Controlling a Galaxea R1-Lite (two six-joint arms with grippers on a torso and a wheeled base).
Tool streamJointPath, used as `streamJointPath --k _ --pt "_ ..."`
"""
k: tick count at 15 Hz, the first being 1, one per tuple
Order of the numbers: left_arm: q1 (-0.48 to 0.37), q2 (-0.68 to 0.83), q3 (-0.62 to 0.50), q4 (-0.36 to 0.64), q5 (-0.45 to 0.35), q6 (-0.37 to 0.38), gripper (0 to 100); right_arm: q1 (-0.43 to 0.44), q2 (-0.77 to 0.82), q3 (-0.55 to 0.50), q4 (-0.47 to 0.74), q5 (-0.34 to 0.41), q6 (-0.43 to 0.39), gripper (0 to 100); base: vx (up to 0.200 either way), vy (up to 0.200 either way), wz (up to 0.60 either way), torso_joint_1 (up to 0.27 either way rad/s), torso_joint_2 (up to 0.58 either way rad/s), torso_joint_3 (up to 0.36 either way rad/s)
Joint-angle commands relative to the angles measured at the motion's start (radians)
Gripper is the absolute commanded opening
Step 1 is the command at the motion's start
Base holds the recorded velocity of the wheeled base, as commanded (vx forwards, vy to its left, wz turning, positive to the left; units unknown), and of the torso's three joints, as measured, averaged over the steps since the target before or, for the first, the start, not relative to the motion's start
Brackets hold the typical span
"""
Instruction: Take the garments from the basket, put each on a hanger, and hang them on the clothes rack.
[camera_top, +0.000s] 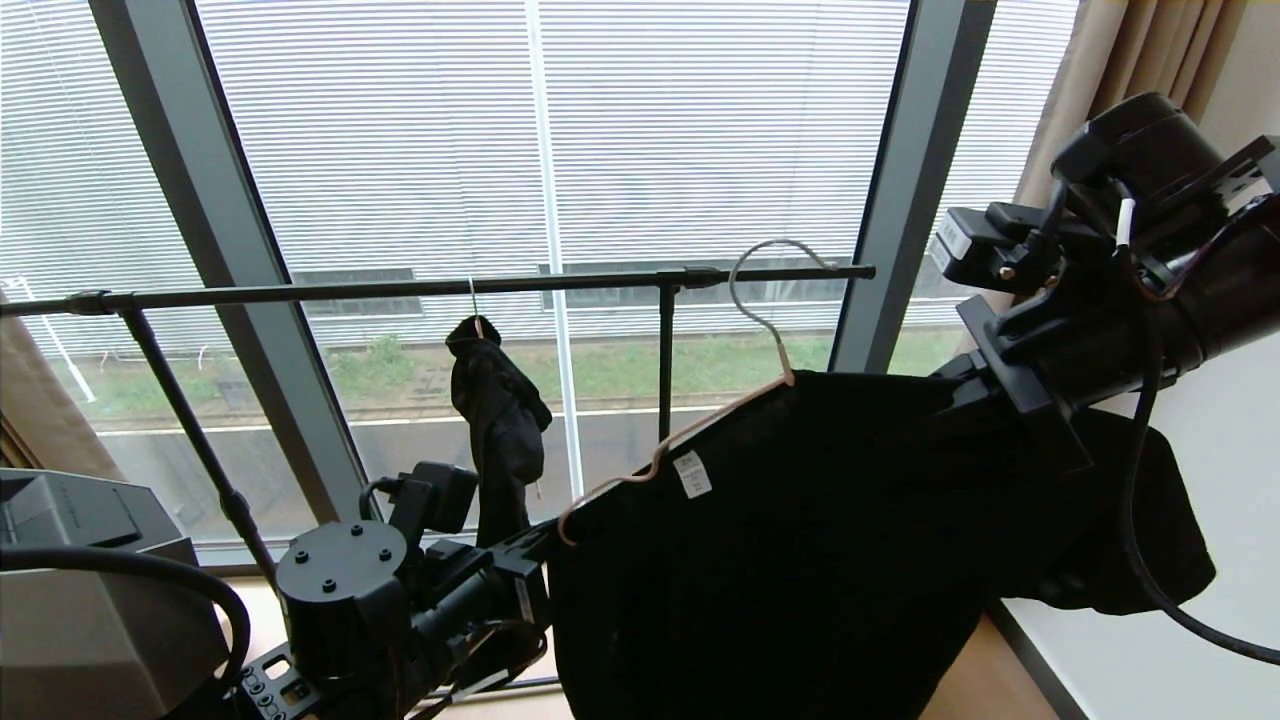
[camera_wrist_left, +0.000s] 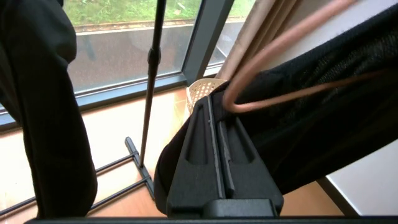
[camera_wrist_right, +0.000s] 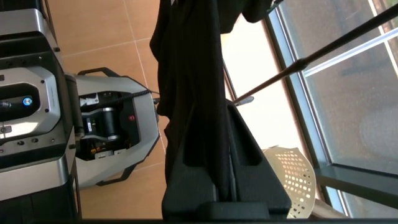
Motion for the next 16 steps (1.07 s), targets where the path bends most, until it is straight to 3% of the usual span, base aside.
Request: streamJointPath --k 1,6,9,11,14,15,16 --pt "0.013 -0.002 -0.005 0.000 0.000 0.000 0 -0.002 -0.018 0.017 0.000 -0.001 -0.008 0 0.000 0.000 0.00 0.000 0.00 0.000" --pt "0.020 -0.023 -0.010 0.000 0.000 0.001 0 -0.001 -0.018 0.074 -0.016 -0.001 -0.011 0 0.000 0.000 0.00 0.000 0.00 0.000" --pt "0.023 -0.097 -0.068 0.030 -0.003 0.076 0 0.013 -0.046 0.267 -0.272 -0.002 0.042 0 0.000 0.000 0.00 0.000 0.00 0.000" --pt "0.032 -0.129 -0.186 0.193 0.008 0.213 0 0.010 -0.087 0.399 -0.422 0.001 0.056 0 0.000 0.000 0.00 0.000 0.00 0.000" --pt "0.029 -0.230 -0.293 0.406 0.008 0.225 0 -0.007 -0.092 0.508 -0.530 0.002 0.058 0 0.000 0.000 0.00 0.000 0.00 0.000" --pt "0.015 -0.272 -0.338 0.506 0.008 0.228 0 -0.010 -0.090 0.560 -0.626 0.019 0.093 0 0.000 0.000 0.00 0.000 0.00 0.000" --pt "0.003 -0.289 -0.356 0.543 0.010 0.228 0 -0.010 -0.090 0.580 -0.666 0.053 0.145 0 0.000 0.000 0.00 0.000 0.00 0.000"
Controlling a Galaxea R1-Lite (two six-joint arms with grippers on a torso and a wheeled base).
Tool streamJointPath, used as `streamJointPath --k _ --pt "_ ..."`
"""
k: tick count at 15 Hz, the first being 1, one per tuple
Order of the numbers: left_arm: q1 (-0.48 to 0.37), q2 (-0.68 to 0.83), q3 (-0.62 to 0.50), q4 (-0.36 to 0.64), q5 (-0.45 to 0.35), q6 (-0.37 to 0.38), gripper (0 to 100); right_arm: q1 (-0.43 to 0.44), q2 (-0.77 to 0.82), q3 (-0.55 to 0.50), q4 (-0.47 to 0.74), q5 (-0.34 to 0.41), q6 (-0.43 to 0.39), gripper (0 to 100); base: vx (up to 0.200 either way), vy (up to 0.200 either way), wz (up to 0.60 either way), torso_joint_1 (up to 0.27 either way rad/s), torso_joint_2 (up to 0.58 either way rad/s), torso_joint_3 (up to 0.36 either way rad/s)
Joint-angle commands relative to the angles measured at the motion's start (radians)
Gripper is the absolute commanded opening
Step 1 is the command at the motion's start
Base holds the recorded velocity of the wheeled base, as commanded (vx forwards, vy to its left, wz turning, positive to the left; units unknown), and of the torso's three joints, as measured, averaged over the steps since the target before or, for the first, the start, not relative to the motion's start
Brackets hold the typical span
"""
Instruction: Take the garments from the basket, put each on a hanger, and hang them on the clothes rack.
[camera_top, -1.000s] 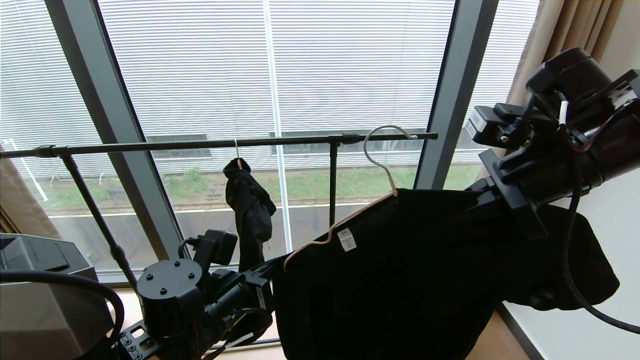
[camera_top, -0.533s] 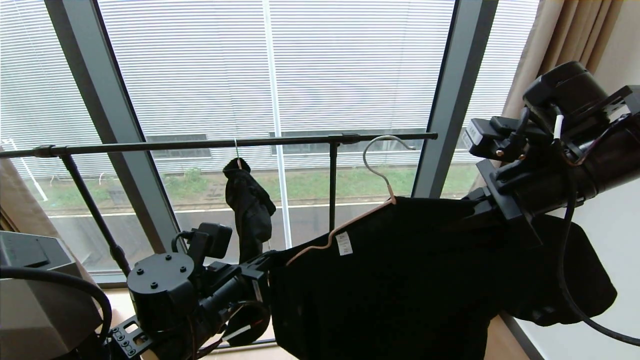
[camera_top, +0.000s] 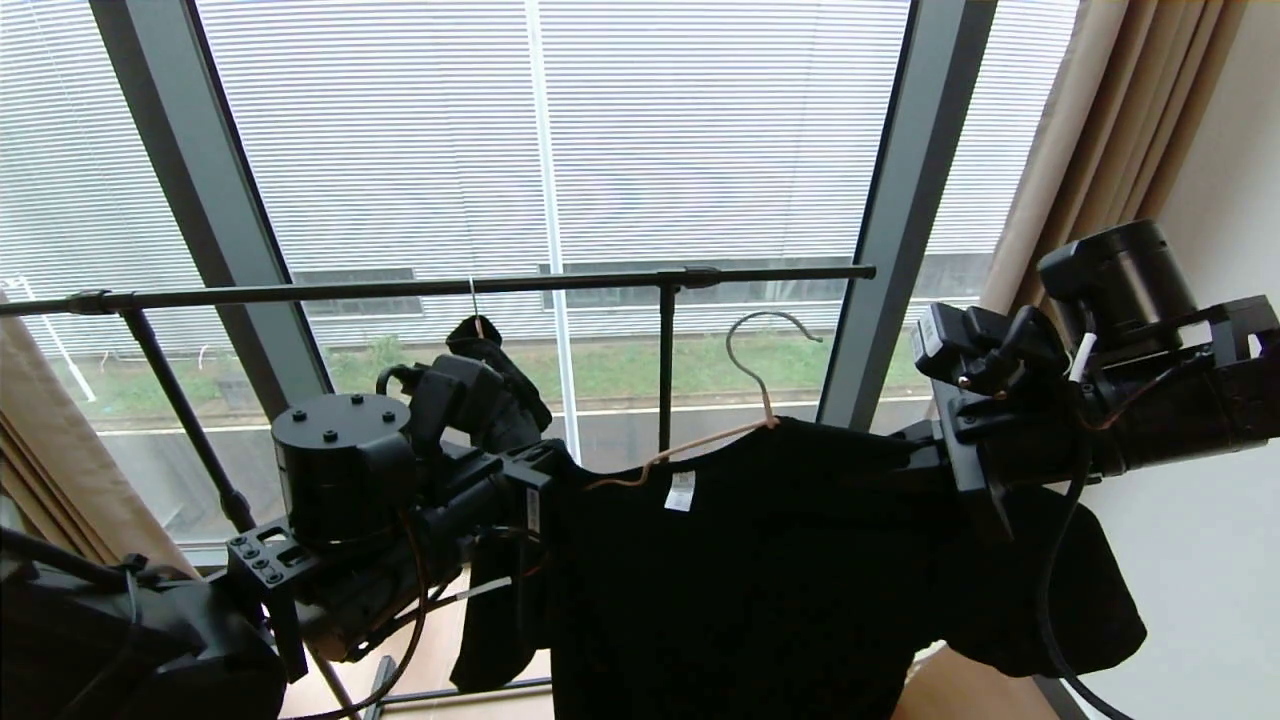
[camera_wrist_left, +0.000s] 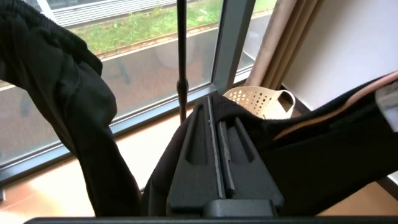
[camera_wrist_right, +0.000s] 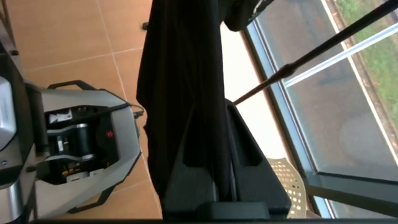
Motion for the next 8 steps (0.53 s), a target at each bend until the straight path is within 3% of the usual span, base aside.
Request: streamJointPath --k 1,3,5,8 --pt "-0.022 -0.075 -0.050 0.038 0.003 0.003 0 -0.003 -0.008 0.056 -0.043 0.040 0.047 0 0.000 0.000 0.00 0.000 0.00 0.000" --pt "-0.030 -0.087 -0.075 0.094 0.032 0.024 0 -0.011 -0.008 0.111 -0.120 0.080 0.073 0 0.000 0.000 0.00 0.000 0.00 0.000" --pt "-0.031 -0.089 -0.084 0.102 0.044 0.036 0 -0.025 -0.003 0.220 -0.300 0.064 0.072 0 0.000 0.000 0.00 0.000 0.00 0.000" --pt "-0.027 -0.092 -0.085 0.110 0.058 0.079 0 -0.056 -0.063 0.234 -0.335 0.006 0.070 0 0.000 0.000 0.00 0.000 0.00 0.000"
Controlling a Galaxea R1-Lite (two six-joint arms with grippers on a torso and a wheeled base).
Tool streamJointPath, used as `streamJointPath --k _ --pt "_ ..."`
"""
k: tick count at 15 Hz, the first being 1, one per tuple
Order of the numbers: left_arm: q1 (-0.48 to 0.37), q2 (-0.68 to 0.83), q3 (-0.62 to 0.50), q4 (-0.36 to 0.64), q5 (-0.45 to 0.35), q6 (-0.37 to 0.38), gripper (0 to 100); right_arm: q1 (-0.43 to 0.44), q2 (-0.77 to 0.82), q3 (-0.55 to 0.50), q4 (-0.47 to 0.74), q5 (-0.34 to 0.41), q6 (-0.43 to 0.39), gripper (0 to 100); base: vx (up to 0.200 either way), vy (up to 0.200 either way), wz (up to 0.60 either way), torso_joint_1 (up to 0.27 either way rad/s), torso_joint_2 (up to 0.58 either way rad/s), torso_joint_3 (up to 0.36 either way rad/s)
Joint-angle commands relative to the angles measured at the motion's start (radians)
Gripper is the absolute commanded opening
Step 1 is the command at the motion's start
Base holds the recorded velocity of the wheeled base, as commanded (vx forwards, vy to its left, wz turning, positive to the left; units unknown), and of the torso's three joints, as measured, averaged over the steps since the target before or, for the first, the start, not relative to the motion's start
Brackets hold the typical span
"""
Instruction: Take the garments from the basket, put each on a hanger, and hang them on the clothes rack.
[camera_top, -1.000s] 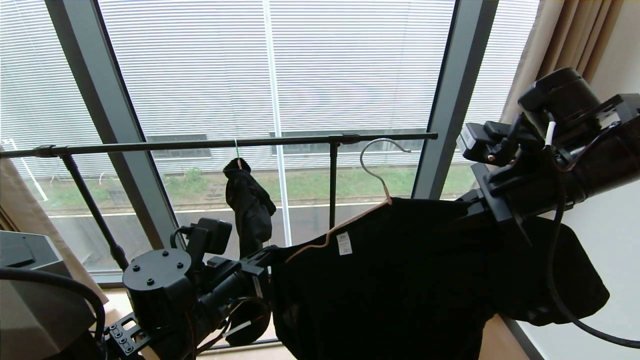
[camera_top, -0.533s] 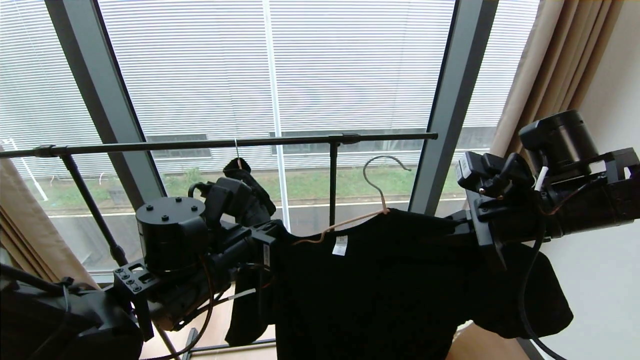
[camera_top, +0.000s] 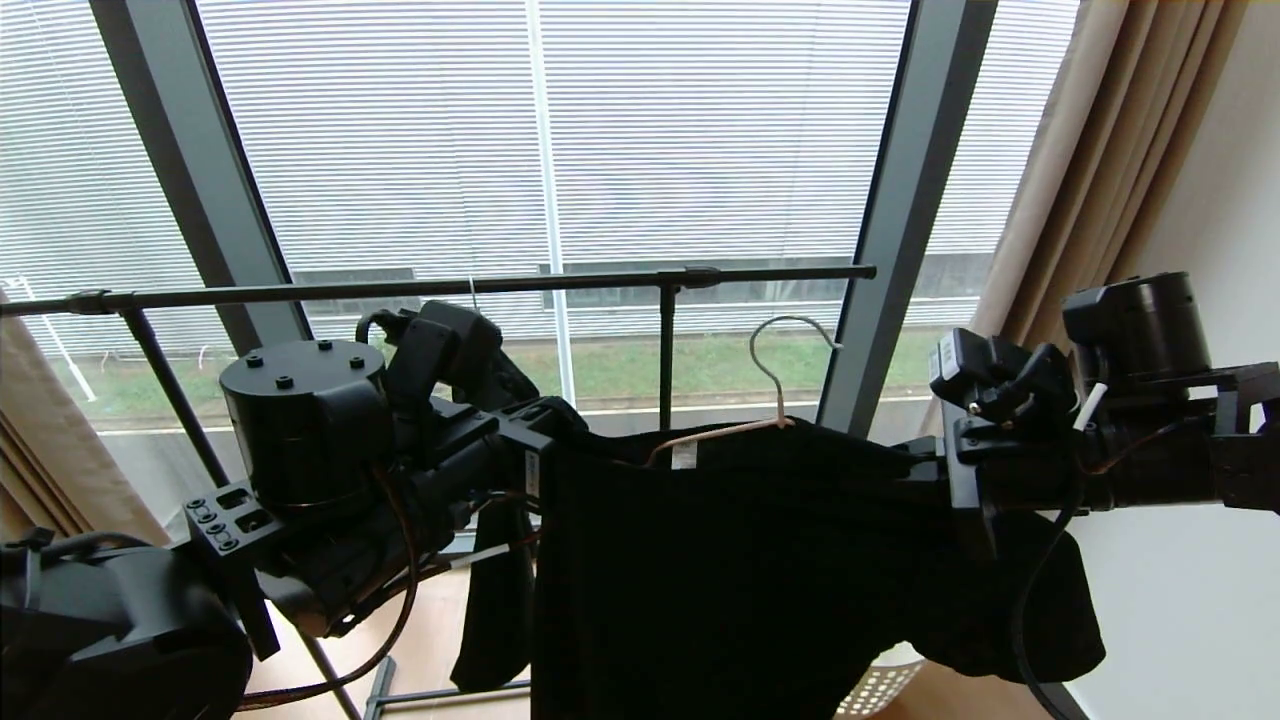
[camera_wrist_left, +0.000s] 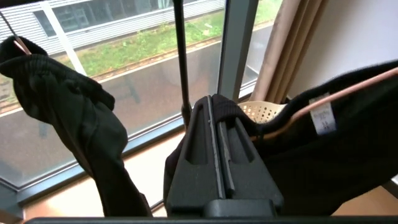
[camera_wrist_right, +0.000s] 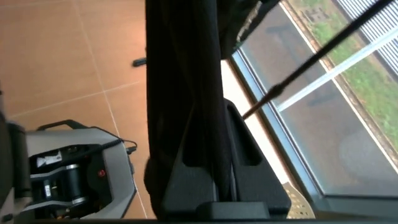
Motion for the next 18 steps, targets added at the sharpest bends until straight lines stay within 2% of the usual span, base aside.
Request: streamJointPath --k 1,2,6,9,12,14,15,16,18 --pt "0.001 -0.003 -0.003 0.005 0.001 0.008 0 -0.023 -0.048 0.016 -0.003 -0.006 -0.002 0 0.000 0.000 0.00 0.000 0.00 0.000" --pt "0.001 -0.002 -0.019 0.012 0.008 0.045 0 -0.044 -0.082 0.019 -0.001 -0.008 -0.003 0 0.000 0.000 0.00 0.000 0.00 0.000" --pt "-0.016 0.006 -0.051 0.051 0.022 0.063 0 -0.050 -0.096 0.016 -0.004 -0.013 -0.002 0 0.000 0.000 0.00 0.000 0.00 0.000" --pt "-0.065 0.000 -0.109 0.123 0.022 0.063 0 0.013 -0.050 0.011 -0.007 -0.019 0.017 0 0.000 0.000 0.00 0.000 0.00 0.000" --pt "-0.102 -0.042 -0.115 0.183 0.022 0.062 0 0.016 -0.021 0.017 -0.070 -0.019 0.029 0 0.000 0.000 0.00 0.000 0.00 0.000" --pt "-0.105 -0.046 -0.117 0.187 0.022 0.062 0 0.016 -0.027 0.020 -0.085 -0.009 0.073 0 0.000 0.000 0.00 0.000 0.00 0.000" --pt "-0.105 -0.046 -0.117 0.187 0.022 0.062 0 0.016 -0.030 0.028 -0.134 0.014 0.182 0 0.000 0.000 0.00 0.000 0.00 0.000" --pt "-0.105 -0.046 -0.115 0.187 0.024 0.060 0 0.016 -0.029 0.046 -0.182 0.044 0.230 0 0.000 0.000 0.00 0.000 0.00 0.000" --pt "-0.104 -0.046 -0.117 0.186 0.024 0.056 0 0.016 -0.019 0.091 -0.257 0.099 0.236 0 0.000 0.000 0.00 0.000 0.00 0.000"
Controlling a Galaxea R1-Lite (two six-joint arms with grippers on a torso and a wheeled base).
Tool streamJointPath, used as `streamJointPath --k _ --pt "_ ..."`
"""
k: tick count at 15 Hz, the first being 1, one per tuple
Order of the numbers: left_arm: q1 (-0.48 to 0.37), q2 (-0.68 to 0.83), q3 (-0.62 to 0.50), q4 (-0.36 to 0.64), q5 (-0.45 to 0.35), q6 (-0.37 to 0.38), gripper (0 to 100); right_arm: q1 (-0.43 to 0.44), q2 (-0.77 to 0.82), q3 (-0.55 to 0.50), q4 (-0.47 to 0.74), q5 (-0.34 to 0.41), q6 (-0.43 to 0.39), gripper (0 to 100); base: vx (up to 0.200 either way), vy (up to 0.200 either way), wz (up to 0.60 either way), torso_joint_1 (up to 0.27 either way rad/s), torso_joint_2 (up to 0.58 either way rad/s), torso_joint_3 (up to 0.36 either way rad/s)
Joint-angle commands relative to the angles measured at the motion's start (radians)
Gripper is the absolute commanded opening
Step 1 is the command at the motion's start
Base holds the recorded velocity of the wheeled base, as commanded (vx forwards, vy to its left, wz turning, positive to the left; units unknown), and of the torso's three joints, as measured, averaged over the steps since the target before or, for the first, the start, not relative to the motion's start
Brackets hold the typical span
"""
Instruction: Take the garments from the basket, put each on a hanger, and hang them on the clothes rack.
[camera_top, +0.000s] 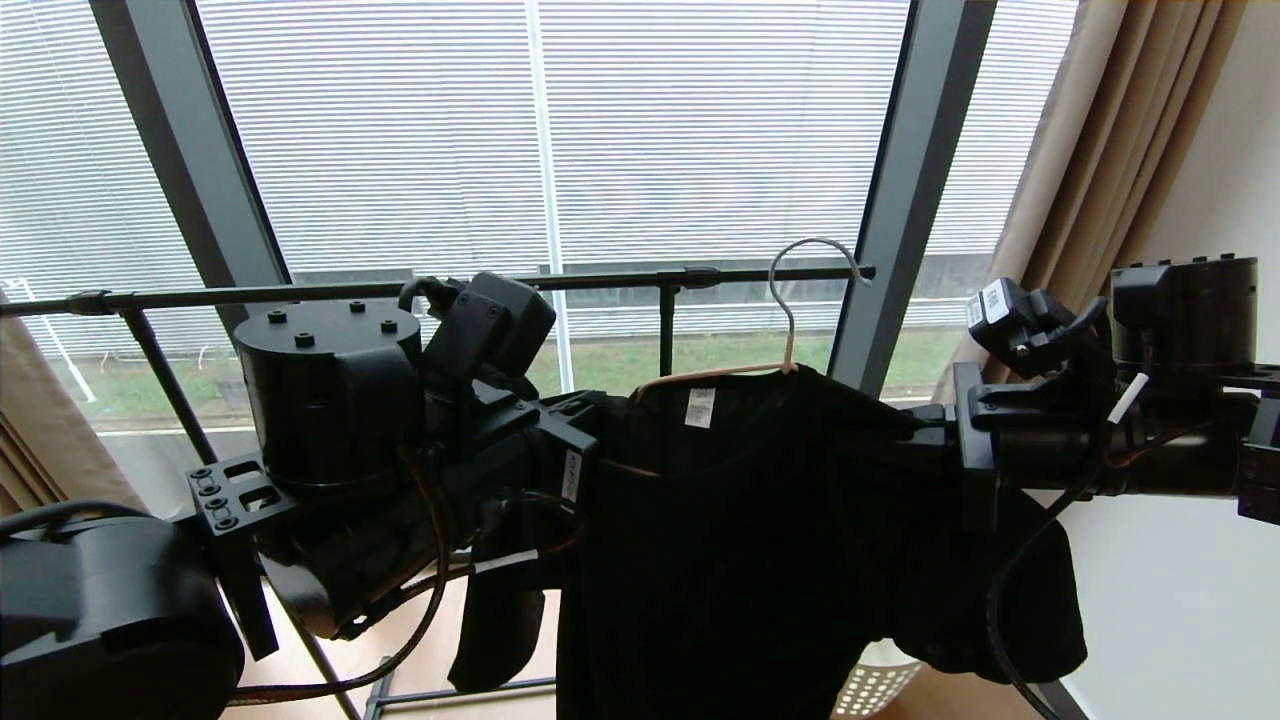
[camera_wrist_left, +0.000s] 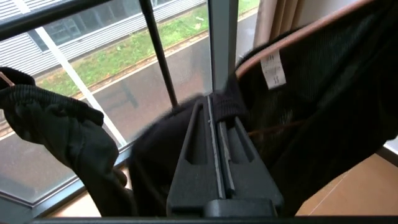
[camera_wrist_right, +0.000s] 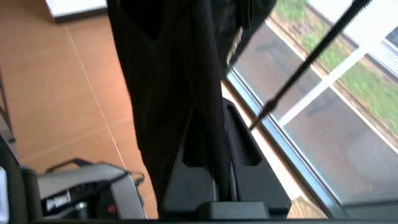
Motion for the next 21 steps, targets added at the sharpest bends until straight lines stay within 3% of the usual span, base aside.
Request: streamJointPath --k 1,3,7,9,17,20,21 --pt "-0.001 -0.005 -0.003 -0.001 0.000 -0.001 0 0.006 0.018 0.025 -0.011 0.012 0.000 0 0.000 0.000 0.00 0.000 0.00 0.000" --pt "-0.017 -0.008 -0.019 -0.001 0.000 -0.001 0 0.062 0.065 0.024 -0.018 0.004 0.000 0 0.000 0.000 0.00 0.000 0.00 0.000" --pt "-0.044 -0.008 -0.040 0.013 -0.001 -0.012 0 0.071 0.130 0.014 -0.030 -0.011 0.002 0 0.000 0.000 0.00 0.000 0.00 0.000" --pt "-0.080 -0.010 -0.069 0.044 -0.001 -0.048 0 0.095 0.154 0.021 -0.073 -0.011 0.051 0 0.000 0.000 0.00 0.000 0.00 0.000" --pt "-0.118 -0.033 -0.264 0.334 -0.001 -0.174 0 0.144 0.237 0.076 -0.274 -0.006 0.164 0 0.000 0.000 0.00 0.000 0.00 0.000" --pt "-0.118 -0.034 -0.261 0.360 -0.001 -0.174 0 0.143 0.228 0.099 -0.334 -0.002 0.191 0 0.000 0.000 0.00 0.000 0.00 0.000" --pt "-0.121 -0.030 -0.252 0.360 -0.001 -0.174 0 0.143 0.220 0.128 -0.415 0.013 0.229 0 0.000 0.000 0.00 0.000 0.00 0.000"
